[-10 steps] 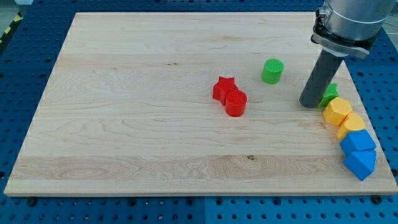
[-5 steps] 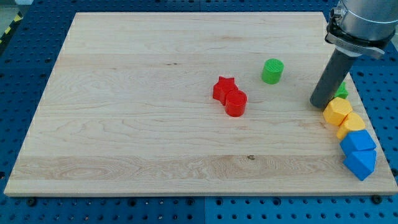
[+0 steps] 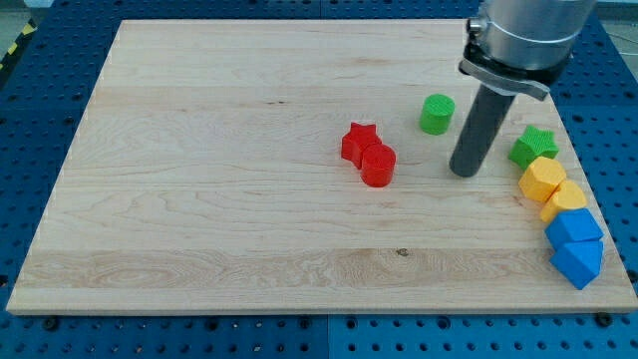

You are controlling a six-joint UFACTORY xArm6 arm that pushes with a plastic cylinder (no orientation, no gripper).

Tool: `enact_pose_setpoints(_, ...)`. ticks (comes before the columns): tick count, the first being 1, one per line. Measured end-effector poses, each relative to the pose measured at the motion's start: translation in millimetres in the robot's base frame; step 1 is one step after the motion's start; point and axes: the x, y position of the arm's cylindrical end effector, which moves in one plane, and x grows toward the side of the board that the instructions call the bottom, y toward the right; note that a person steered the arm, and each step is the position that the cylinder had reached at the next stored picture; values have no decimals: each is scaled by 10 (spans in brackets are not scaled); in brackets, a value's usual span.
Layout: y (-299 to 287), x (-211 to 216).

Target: Touch the left of the green circle

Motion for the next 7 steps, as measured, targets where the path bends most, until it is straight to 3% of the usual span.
enact_pose_setpoints(3, -535, -506)
enact_pose_setpoints(7, -474, -733)
